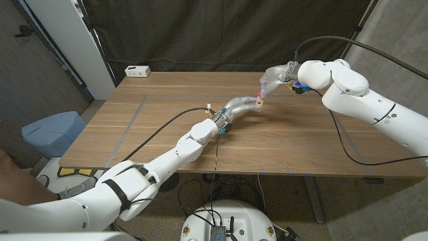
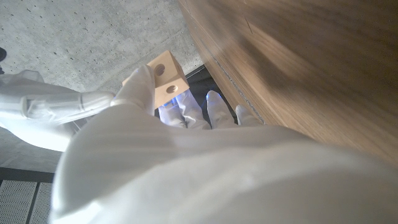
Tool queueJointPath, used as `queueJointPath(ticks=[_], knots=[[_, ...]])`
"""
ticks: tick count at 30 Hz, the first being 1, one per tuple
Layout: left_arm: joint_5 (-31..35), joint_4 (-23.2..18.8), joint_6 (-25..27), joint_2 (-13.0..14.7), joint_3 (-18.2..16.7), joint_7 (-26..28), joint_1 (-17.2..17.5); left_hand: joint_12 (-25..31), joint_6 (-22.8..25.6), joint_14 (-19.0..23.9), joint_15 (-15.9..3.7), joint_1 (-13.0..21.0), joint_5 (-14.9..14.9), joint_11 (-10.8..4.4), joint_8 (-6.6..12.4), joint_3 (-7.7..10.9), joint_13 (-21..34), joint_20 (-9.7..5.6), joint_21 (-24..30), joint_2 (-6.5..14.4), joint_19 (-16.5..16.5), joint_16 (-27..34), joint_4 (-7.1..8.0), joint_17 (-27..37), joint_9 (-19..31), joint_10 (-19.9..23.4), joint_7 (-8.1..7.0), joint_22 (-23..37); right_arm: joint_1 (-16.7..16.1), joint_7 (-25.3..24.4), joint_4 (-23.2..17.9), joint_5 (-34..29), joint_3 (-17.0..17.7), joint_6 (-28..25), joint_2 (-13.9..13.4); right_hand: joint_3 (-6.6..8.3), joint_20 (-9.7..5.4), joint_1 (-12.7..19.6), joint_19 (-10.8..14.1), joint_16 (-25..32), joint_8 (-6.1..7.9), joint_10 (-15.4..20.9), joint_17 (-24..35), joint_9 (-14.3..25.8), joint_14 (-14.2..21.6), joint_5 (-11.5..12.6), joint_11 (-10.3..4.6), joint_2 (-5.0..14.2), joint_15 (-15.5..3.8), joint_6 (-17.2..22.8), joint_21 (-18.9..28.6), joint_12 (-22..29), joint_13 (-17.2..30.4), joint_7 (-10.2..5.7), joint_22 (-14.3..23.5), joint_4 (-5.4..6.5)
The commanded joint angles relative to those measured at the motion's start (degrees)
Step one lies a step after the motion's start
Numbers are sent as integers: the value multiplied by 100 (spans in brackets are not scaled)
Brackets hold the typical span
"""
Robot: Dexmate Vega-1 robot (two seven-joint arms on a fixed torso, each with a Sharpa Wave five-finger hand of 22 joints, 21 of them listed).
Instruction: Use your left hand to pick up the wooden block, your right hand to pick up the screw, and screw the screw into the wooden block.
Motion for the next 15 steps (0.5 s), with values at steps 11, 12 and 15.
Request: queueJointPath(ticks=[11, 12, 15], knots=[[11, -236, 113, 85, 5, 44, 100, -18, 258, 28, -310, -35, 33, -1, 26, 70, 3, 20, 23, 44, 18, -19, 16, 28, 25, 14, -31, 22, -161, -177, -172, -104, 62, -151, -64, 34, -21, 42, 153, 116, 227, 277, 46, 97, 197, 17, -28, 37, -227, 273, 64, 93, 14, -27, 13, 48], [9, -236, 106, 84, 4, 43, 101, -17, 255, 28, -308, -38, 33, -1, 26, 72, 3, 18, 24, 49, 19, -19, 19, 30, 27, 15, -38, 22, -167, -184, -181, -116, 62, -157, -68, 31, -25, 38, 160, 120, 233, 288, 47, 100, 206, 16, -28, 37, -229, 279, 65, 96, 13, -29, 13, 50], [15, -258, 108, 92, 5, 47, 107, -13, 268, 30, -318, -40, 32, -8, 32, 71, 2, 10, 24, 40, 20, -19, 16, 27, 27, 27, -45, 22, -174, -173, -190, -112, 68, -167, -70, 25, -26, 34, 171, 133, 280, 317, 51, 113, 233, 14, -41, 44, -239, 352, 66, 101, 13, -33, 13, 53]])
